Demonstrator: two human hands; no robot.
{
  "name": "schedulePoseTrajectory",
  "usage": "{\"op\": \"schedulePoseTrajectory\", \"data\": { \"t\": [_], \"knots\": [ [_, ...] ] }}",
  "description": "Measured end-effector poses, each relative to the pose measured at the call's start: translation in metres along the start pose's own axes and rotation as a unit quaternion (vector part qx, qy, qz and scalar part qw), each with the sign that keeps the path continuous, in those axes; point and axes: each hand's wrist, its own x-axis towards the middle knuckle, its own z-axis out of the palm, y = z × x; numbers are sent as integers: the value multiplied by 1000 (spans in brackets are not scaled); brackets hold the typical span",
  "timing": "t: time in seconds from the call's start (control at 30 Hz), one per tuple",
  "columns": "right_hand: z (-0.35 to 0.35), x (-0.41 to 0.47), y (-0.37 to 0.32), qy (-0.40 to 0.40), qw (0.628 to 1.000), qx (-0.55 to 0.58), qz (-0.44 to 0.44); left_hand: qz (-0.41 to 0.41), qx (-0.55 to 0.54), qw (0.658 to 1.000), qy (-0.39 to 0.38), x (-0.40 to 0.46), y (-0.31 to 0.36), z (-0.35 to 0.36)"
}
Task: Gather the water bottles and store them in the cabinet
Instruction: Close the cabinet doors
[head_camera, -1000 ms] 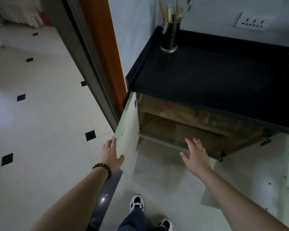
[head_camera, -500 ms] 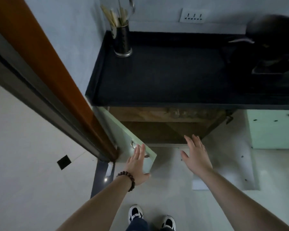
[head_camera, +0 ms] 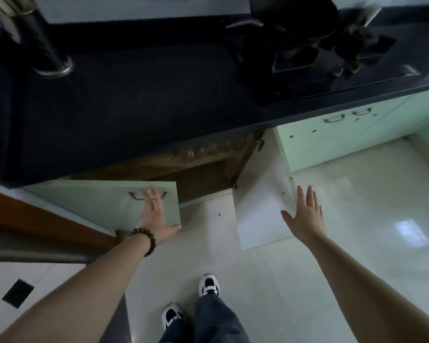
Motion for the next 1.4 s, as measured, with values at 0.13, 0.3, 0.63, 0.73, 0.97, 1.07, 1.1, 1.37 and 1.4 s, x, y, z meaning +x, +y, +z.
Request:
{"op": "schedulePoseTrajectory", "data": {
  "t": [0.13,0.3,0.63,0.73,0.97,1.07,1.1,1.37,1.4],
  "knots": [
    [10,4,13,-52,996,67,22,-17,25,1000,4,13,7,0],
    [16,-1,0,-53,993,102,13,-35,44,998,16,19,11,7],
    [39,-3,-97,-169,957,180,-153,-59,55,996,39,36,27,1],
    [50,11,-128,-203,947,179,-172,-106,70,991,49,49,29,-7],
    [64,60,-192,-200,936,201,-207,-135,96,985,51,81,28,-24],
    [68,78,-211,-182,942,172,-222,-140,118,982,43,87,28,-24],
    [69,85,-218,-177,944,166,-224,-143,125,981,41,88,28,-22],
    [75,103,-234,-161,952,116,-233,-143,117,982,50,89,28,-23],
    [73,101,-231,-160,952,110,-239,-140,116,982,51,87,28,-25]
  ]
}}
